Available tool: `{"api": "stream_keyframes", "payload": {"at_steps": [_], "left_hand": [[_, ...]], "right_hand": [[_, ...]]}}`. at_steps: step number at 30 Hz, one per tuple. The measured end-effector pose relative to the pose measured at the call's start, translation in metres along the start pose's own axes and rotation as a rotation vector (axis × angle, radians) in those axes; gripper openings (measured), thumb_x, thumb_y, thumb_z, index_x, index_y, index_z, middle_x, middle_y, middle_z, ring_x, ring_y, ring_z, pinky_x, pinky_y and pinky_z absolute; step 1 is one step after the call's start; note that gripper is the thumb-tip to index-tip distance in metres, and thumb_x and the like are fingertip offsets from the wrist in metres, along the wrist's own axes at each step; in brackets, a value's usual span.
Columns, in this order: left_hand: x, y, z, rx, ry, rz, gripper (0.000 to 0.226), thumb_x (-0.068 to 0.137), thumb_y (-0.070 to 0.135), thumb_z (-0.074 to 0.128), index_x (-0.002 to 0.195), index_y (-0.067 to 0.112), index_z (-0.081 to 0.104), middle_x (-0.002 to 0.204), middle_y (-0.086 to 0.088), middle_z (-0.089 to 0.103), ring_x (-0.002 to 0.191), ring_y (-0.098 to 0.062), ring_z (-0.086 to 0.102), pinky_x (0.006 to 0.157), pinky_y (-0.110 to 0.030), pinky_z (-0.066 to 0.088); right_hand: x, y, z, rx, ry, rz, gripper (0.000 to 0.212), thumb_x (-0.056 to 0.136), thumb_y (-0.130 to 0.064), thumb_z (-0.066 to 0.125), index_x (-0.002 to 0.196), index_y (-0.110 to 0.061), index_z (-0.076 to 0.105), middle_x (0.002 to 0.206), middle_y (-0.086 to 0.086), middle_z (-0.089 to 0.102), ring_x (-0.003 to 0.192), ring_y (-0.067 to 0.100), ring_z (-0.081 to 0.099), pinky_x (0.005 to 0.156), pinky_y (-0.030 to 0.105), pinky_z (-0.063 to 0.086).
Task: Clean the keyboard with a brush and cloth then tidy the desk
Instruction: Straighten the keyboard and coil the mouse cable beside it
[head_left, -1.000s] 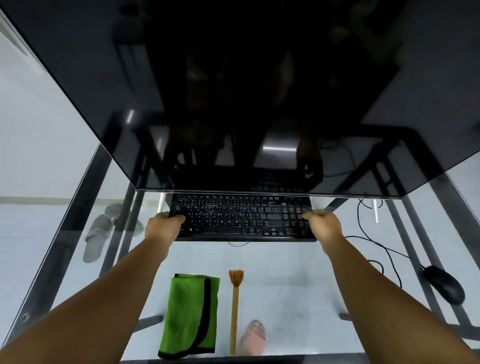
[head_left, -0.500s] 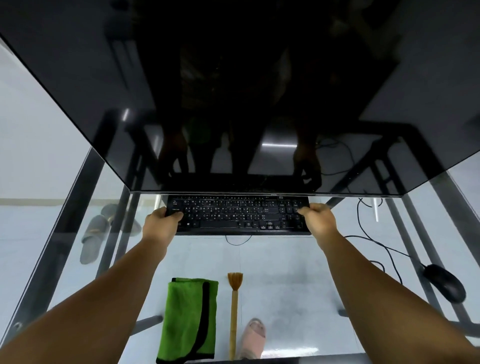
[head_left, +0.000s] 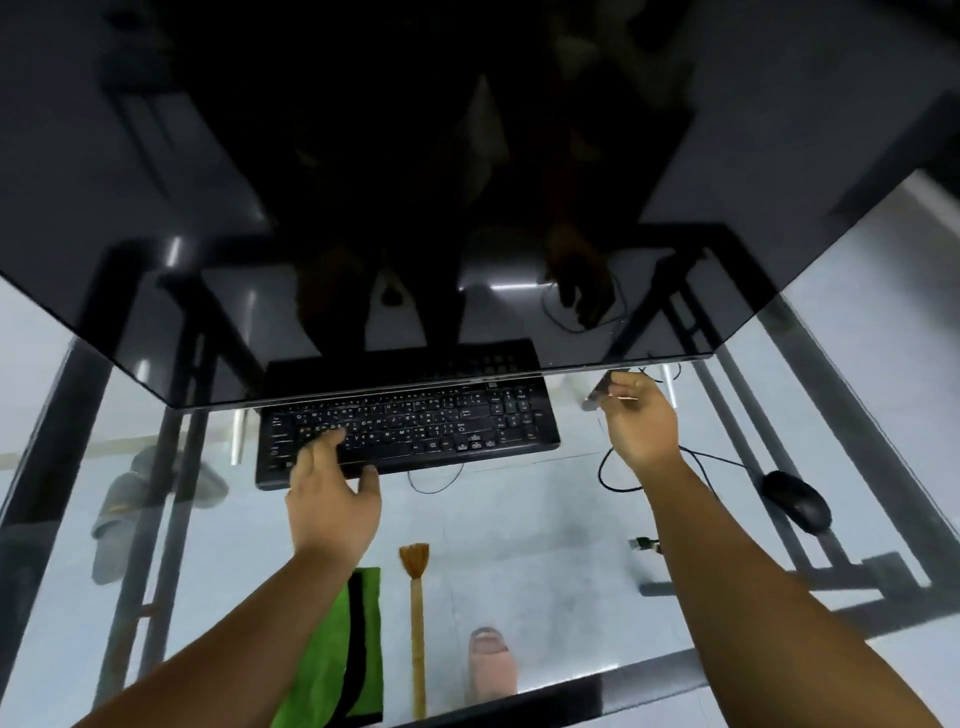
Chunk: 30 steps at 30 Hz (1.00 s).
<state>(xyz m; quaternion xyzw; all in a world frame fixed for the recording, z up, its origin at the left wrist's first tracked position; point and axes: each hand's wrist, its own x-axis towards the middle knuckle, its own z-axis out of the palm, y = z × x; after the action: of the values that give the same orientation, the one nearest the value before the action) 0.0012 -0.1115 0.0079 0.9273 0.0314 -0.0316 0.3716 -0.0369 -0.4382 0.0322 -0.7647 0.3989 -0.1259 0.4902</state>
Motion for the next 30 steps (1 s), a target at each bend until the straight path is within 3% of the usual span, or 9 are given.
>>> {"api": "stream_keyframes", "payload": {"at_steps": [2,4,6,10,12,17,21,27,30], "left_hand": [[-0.014,0.013,0.020,0.054,-0.095,0.118,0.061,0.087,0.018,0.065,0.142,0.011,0.040,0.144,-0.009,0.045,0.132,-0.030,0.042,0.106,-0.045,0.037],[-0.025,0.027,0.041,0.127,-0.181,0.227,0.067,0.090,0.024,0.062,0.149,0.014,0.031,0.156,-0.004,0.031,0.143,-0.024,0.028,0.113,-0.041,0.028],[-0.034,0.043,0.063,0.211,-0.258,0.301,0.071,0.092,0.032,0.056,0.153,0.017,0.021,0.161,0.000,0.017,0.148,-0.019,0.015,0.118,-0.039,0.018],[-0.049,0.083,0.105,0.384,-0.364,0.384,0.073,0.097,0.043,0.039,0.155,0.022,-0.001,0.162,0.006,-0.009,0.149,-0.013,-0.009,0.120,-0.038,-0.002],[-0.053,0.100,0.122,0.467,-0.392,0.399,0.073,0.098,0.045,0.033,0.154,0.021,-0.008,0.161,0.006,-0.017,0.148,-0.013,-0.015,0.120,-0.040,-0.006],[-0.053,0.115,0.151,0.555,-0.421,0.381,0.076,0.098,0.046,0.031,0.153,0.017,-0.013,0.160,0.003,-0.022,0.147,-0.015,-0.020,0.120,-0.043,-0.006],[-0.053,0.116,0.159,0.600,-0.424,0.372,0.076,0.098,0.046,0.031,0.152,0.015,-0.013,0.159,0.001,-0.023,0.147,-0.017,-0.020,0.120,-0.043,-0.006],[-0.046,0.116,0.164,0.638,-0.407,0.364,0.077,0.098,0.047,0.032,0.152,0.015,-0.012,0.160,-0.001,-0.022,0.148,-0.019,-0.017,0.120,-0.043,-0.003],[-0.043,0.114,0.164,0.636,-0.401,0.351,0.078,0.098,0.047,0.033,0.153,0.015,-0.013,0.159,0.000,-0.023,0.147,-0.018,-0.018,0.121,-0.043,-0.003]], "right_hand": [[0.006,0.007,-0.027,-0.027,0.048,-0.016,0.025,0.088,-0.002,0.057,0.108,-0.016,0.061,0.107,-0.002,0.062,0.093,0.018,0.058,0.069,0.008,0.043],[0.013,0.019,-0.054,-0.084,0.089,-0.024,0.031,0.086,0.000,0.055,0.112,-0.016,0.060,0.106,-0.003,0.061,0.095,0.018,0.057,0.078,0.020,0.046],[0.021,0.037,-0.084,-0.185,0.108,0.003,0.037,0.086,-0.002,0.055,0.120,-0.016,0.059,0.114,-0.003,0.060,0.103,0.017,0.057,0.085,0.029,0.045],[0.036,0.076,-0.141,-0.422,0.091,0.087,0.052,0.083,-0.004,0.054,0.132,-0.022,0.052,0.136,0.001,0.054,0.109,0.025,0.057,0.084,0.033,0.047],[0.043,0.092,-0.163,-0.551,0.065,0.126,0.057,0.081,-0.006,0.056,0.134,-0.025,0.049,0.137,0.002,0.052,0.116,0.029,0.055,0.094,0.041,0.047],[0.053,0.119,-0.194,-0.725,-0.036,0.159,0.059,0.083,-0.017,0.058,0.138,-0.030,0.042,0.135,0.002,0.047,0.123,0.029,0.047,0.102,0.049,0.039],[0.055,0.138,-0.207,-0.704,-0.137,0.174,0.065,0.078,-0.022,0.067,0.138,-0.030,0.044,0.138,0.004,0.044,0.125,0.031,0.045,0.098,0.051,0.047],[0.053,0.153,-0.209,-0.712,-0.116,0.131,0.054,0.072,-0.011,0.070,0.124,-0.023,0.058,0.118,0.006,0.053,0.108,0.031,0.057,0.091,0.043,0.053],[0.052,0.149,-0.203,-0.557,-0.072,0.110,0.057,0.071,-0.015,0.076,0.125,-0.022,0.059,0.117,0.005,0.059,0.102,0.028,0.060,0.087,0.041,0.055]]}}
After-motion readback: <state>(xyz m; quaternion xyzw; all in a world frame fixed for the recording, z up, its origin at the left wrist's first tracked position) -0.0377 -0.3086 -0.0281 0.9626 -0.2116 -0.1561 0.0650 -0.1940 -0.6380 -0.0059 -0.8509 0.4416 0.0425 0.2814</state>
